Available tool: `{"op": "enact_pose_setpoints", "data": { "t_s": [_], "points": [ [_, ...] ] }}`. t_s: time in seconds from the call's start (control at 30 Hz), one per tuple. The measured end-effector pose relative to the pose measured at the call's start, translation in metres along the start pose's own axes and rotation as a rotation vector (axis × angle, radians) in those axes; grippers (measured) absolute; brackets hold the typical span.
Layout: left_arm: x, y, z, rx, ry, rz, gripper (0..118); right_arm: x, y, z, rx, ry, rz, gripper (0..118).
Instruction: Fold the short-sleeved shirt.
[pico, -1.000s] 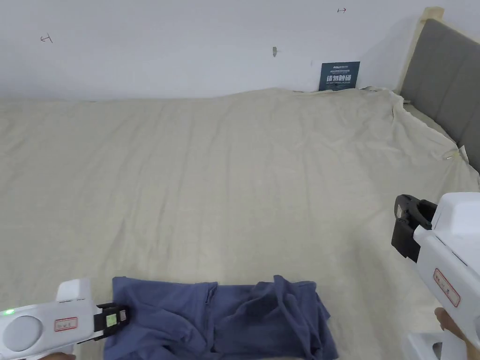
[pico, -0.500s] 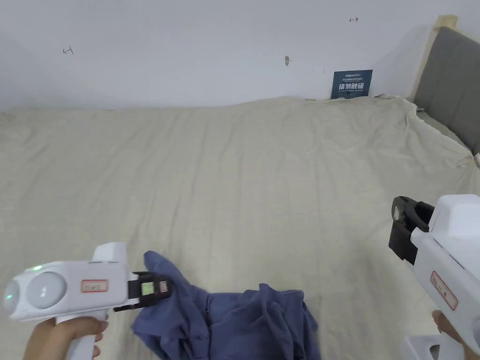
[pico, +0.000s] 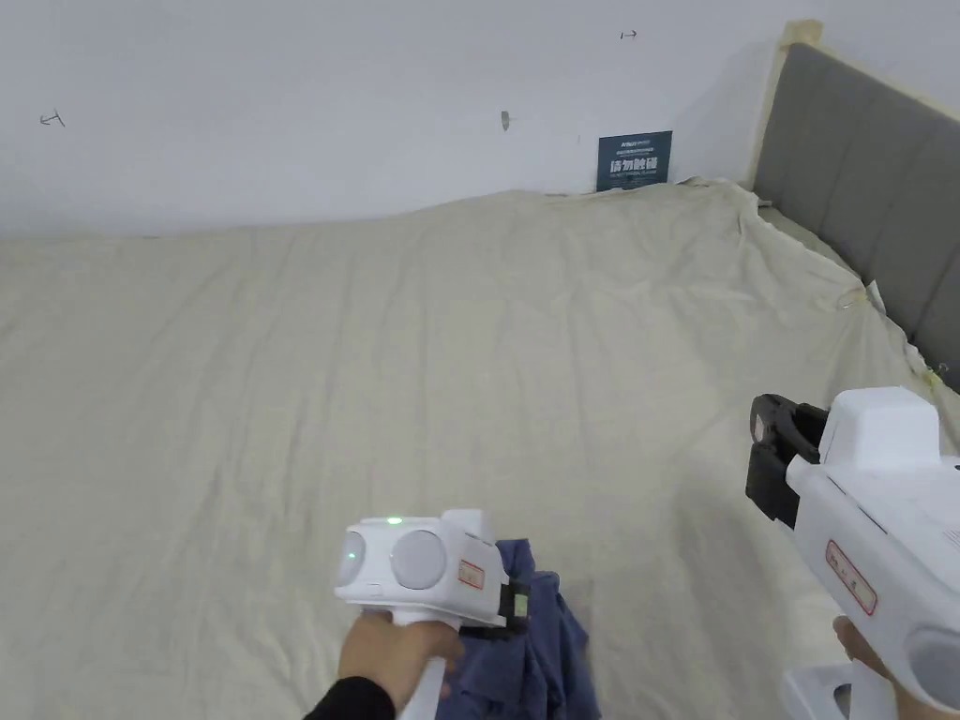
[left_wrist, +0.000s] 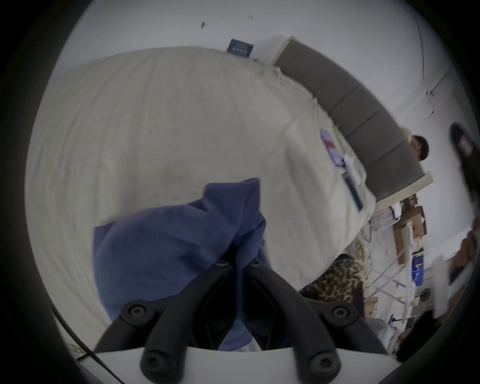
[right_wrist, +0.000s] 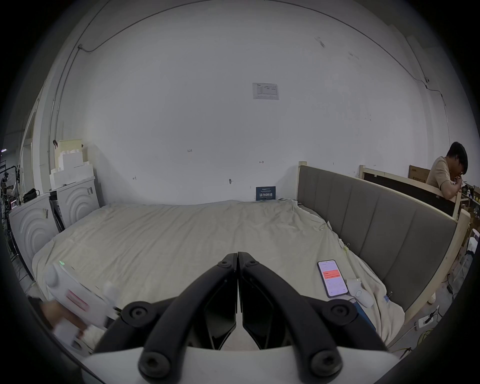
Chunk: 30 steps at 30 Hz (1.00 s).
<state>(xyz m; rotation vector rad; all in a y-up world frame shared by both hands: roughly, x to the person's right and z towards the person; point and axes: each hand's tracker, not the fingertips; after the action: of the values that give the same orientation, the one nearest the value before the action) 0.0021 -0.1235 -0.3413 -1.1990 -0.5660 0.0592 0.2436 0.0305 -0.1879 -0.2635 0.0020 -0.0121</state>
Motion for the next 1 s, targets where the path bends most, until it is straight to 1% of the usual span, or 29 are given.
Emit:
{"op": "enact_pose_setpoints", "data": {
  "t_s": [0.13,0.23,0.27,0.33,0.4,0.43,0.47,0.53,0.57,0.63,0.7,0.8,0.93,0.97,1.0],
  "points": [
    [0.014,-0.010,-0.041,-0.038,0.057,-0.011,4,0.007,-0.002,0.004,-0.003,-0.017,-0.001,0],
    [0.017,-0.016,-0.056,-0.008,0.101,-0.051,6,0.013,-0.004,0.006,-0.007,-0.033,-0.009,0],
    [0.016,-0.017,-0.056,-0.004,0.098,-0.046,13,0.015,-0.005,0.007,-0.008,-0.038,-0.012,0],
    [0.017,-0.018,-0.043,0.016,0.079,-0.024,20,0.017,-0.006,0.008,-0.010,-0.044,-0.014,0],
    [0.015,-0.017,-0.034,0.037,0.011,0.010,41,0.016,-0.005,0.010,-0.011,-0.050,-0.016,0],
    [0.015,-0.017,-0.028,0.046,-0.020,0.028,56,0.016,-0.004,0.010,-0.012,-0.051,-0.019,0],
    [0.015,-0.016,-0.023,0.057,-0.048,0.039,74,0.016,-0.004,0.010,-0.013,-0.049,-0.021,0],
    [0.017,-0.018,-0.009,0.082,-0.043,0.046,95,0.015,-0.004,0.009,-0.012,-0.047,-0.021,0],
    [0.017,-0.019,-0.001,0.101,-0.043,0.045,97,0.015,-0.004,0.009,-0.012,-0.046,-0.020,0],
    [0.018,-0.019,0.018,0.183,-0.080,0.014,97,0.014,-0.004,0.009,-0.008,-0.040,-0.020,0],
    [0.014,-0.022,0.038,0.271,-0.071,0.002,97,0.013,-0.004,0.010,-0.004,-0.033,-0.025,0],
    [0.004,-0.028,0.070,0.381,-0.016,-0.012,97,0.013,-0.004,0.009,-0.002,-0.025,-0.031,0],
    [-0.014,-0.042,0.085,0.513,0.134,-0.020,96,0.011,-0.005,0.008,-0.004,-0.019,-0.029,0],
    [-0.018,-0.046,0.086,0.539,0.164,-0.019,91,0.011,-0.005,0.007,-0.005,-0.017,-0.029,0],
    [-0.023,-0.046,0.083,0.551,0.180,-0.010,83,0.010,-0.005,0.007,-0.005,-0.015,-0.028,0]
  ]
}}
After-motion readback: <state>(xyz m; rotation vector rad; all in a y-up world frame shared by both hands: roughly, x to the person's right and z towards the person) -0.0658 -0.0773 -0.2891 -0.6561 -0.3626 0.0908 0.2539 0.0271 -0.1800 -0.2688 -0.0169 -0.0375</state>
